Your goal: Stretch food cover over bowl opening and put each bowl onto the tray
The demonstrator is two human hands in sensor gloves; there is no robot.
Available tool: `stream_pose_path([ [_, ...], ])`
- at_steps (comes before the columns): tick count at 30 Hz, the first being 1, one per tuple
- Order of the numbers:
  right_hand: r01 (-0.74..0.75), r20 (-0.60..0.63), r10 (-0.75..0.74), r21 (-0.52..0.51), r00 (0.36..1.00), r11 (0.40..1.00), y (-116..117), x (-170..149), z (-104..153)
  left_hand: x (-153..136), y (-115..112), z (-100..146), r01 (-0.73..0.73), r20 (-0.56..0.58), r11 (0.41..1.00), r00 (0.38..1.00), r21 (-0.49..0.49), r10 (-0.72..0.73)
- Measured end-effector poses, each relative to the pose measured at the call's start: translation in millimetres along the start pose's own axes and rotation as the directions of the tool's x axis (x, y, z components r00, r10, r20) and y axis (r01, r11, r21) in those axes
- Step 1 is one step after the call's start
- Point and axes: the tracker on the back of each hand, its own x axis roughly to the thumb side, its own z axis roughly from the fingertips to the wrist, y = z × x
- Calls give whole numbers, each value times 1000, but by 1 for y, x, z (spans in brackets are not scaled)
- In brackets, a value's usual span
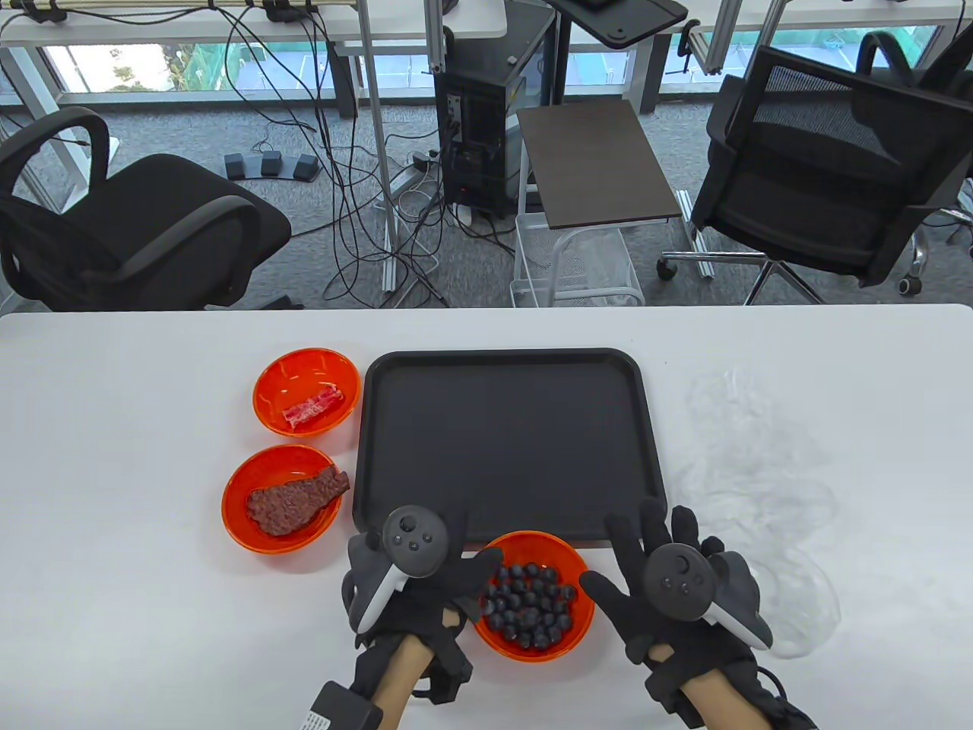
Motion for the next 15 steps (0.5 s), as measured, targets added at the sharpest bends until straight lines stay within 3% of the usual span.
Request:
stream_pose_path([
  [6,-6,14,6,-25,1000,1000,-1,2,1,-14,6,11,245,45,963,967,115,-252],
  [10,-12,24,12,-36,1000,999,-1,5,2,-23,-2,6,310,-21,951,950,10,-310],
  [15,-30,31,31,-33,999,999,1,6,3,-30,-2,3,300,-63,954,952,11,-299],
])
